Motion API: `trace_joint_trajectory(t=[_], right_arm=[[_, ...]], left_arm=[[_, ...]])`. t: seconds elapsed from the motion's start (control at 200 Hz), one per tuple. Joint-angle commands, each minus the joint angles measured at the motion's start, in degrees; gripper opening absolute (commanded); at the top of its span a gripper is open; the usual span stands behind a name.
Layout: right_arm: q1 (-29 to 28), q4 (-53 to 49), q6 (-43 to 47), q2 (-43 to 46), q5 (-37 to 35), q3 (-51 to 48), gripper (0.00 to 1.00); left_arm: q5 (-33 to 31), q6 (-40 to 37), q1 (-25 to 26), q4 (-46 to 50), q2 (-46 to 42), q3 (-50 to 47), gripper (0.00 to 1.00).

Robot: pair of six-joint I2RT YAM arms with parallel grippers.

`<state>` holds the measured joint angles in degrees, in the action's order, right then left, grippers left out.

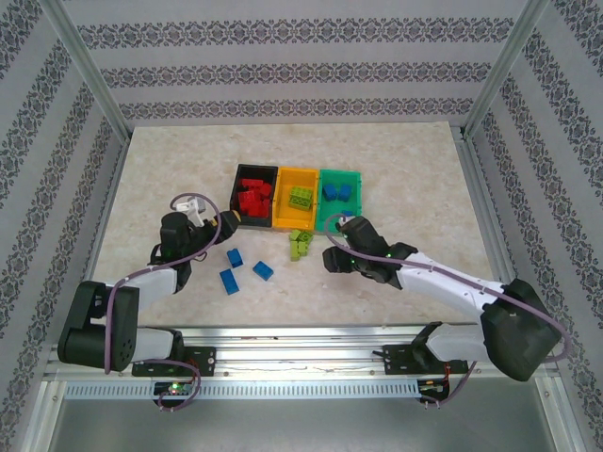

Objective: Sort the legos into containers by color

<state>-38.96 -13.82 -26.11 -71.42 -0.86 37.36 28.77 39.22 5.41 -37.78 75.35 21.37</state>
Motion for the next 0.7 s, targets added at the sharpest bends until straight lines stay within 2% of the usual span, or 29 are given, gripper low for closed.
trace_joint_trajectory(t=[0.0,0.375,0.695], right_arm=[[1.6,0.7,-1.1,0.6,-2.4,-0.8,0.57],[2.6,0.6,1.8,-11.8,2.2,5.5,0.60],[2.6,-3.2,4.7,-19.2,-0.4,10.8,0.61]], left_arm=[[-1.6,-3.7,2.4,1.2,-0.2,2.0,0.70],[-2.7,-6.1,4.6,4.0,-0.5,3.4,0.70],[-2.8,-6.4,4.6,4.1,0.6,3.8,0.71]])
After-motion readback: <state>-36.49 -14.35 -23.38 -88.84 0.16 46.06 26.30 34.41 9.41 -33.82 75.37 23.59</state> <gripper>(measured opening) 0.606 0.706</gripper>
